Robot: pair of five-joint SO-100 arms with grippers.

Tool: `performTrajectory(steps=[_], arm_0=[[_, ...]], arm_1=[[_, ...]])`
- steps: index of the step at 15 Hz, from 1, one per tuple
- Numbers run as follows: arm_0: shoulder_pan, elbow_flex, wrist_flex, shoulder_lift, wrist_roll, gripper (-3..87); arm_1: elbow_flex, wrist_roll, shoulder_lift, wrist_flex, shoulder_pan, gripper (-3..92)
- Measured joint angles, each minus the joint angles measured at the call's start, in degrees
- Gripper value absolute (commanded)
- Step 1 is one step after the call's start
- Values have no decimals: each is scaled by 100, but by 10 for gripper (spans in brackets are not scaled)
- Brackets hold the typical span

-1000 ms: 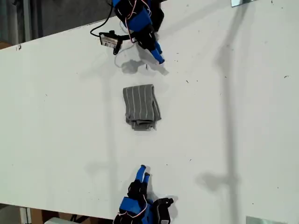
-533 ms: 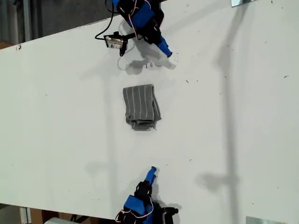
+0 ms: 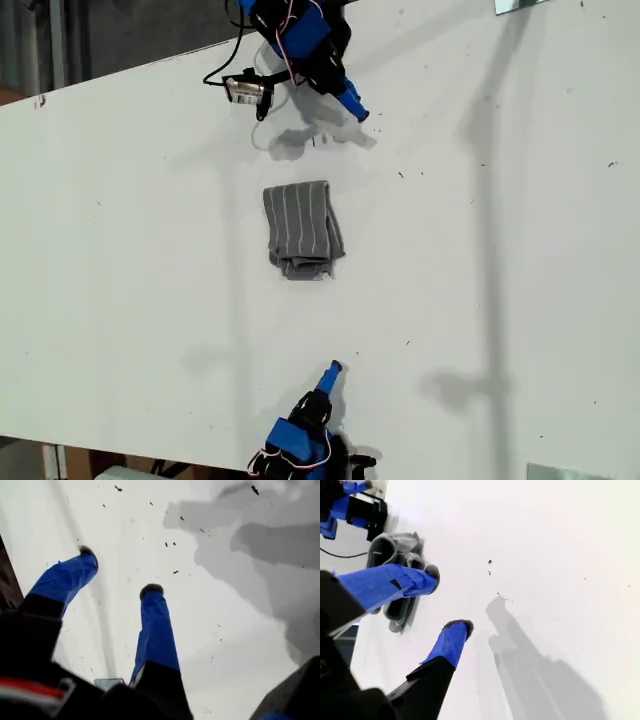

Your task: Grasp corners of a square towel and fold twice.

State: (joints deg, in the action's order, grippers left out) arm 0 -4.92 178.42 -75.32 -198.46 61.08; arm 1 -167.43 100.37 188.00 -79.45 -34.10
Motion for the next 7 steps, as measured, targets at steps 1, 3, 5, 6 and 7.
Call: performTrajectory(steps=[1, 3, 5, 6, 7], arm_0=[[0, 0, 0, 0, 0, 173], [0, 0, 0, 0, 0, 173], [0, 0, 0, 0, 0, 173], [0, 0, 0, 0, 0, 173], [0, 0, 0, 0, 0, 173]], arm_1=[[0, 0, 0, 0, 0, 225], [0, 0, 0, 0, 79, 225], [0, 0, 0, 0, 79, 225], [0, 0, 0, 0, 79, 225], [0, 0, 0, 0, 79, 225]])
